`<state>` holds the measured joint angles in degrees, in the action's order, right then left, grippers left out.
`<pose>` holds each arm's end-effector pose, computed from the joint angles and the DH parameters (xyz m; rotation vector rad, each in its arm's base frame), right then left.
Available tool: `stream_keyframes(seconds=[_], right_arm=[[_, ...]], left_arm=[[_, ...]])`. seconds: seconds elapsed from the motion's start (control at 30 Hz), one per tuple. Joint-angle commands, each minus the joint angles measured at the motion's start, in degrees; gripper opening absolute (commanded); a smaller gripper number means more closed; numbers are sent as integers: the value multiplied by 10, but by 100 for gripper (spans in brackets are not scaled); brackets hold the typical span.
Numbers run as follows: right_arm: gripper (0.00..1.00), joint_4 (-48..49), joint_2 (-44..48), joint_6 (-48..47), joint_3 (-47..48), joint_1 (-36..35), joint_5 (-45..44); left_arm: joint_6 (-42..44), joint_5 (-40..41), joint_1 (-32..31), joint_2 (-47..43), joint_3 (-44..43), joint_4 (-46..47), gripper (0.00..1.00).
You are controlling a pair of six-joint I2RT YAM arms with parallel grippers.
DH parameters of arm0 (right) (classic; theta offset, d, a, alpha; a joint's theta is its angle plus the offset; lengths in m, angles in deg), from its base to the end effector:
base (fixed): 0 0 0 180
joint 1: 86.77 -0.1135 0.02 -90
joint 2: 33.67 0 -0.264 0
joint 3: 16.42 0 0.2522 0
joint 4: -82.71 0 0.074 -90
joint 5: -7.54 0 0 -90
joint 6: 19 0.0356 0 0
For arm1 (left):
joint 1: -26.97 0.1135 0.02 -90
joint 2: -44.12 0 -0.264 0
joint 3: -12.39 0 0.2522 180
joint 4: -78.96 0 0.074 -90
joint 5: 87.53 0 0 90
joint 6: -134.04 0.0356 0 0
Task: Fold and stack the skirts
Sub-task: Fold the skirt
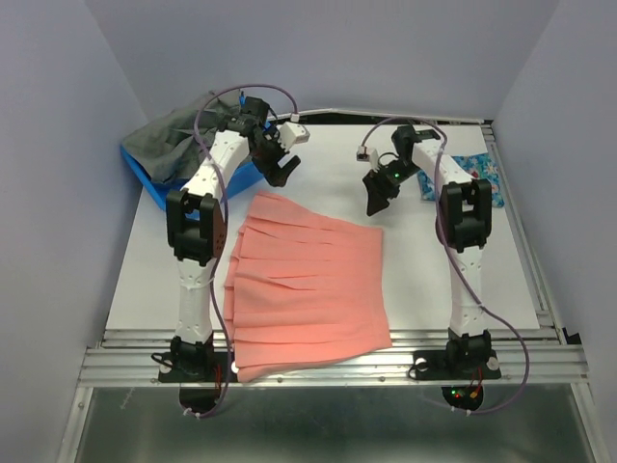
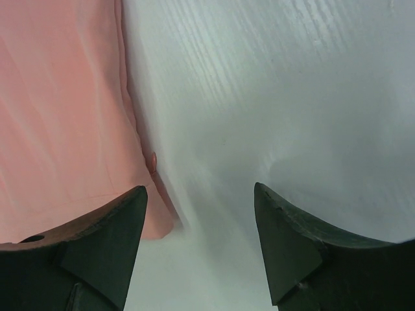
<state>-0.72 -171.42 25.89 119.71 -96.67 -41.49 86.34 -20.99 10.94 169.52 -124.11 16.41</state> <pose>0.4651 0.1049 0.1834 -1.2843 2.3724 0.9252 0.4640 -0.1481 0.2938 1.3132 1.9978 -0.2927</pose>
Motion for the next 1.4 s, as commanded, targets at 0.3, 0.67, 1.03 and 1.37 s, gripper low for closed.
stream_keyframes(seconds=[0.3, 0.67, 1.03, 1.37], right_arm=[[71, -34, 36, -83, -123, -50, 8], [44, -7, 53, -86, -175, -50, -19], [1, 94, 118, 14, -211, -50, -74], [0, 227, 116, 111, -75, 17, -182]], left_arm=[[140, 43, -17, 77, 28, -61, 98], [197, 75, -30, 81, 75, -98, 67], [86, 77, -30, 80, -23, -14, 0], [-37, 167, -18, 49, -86, 183, 0]])
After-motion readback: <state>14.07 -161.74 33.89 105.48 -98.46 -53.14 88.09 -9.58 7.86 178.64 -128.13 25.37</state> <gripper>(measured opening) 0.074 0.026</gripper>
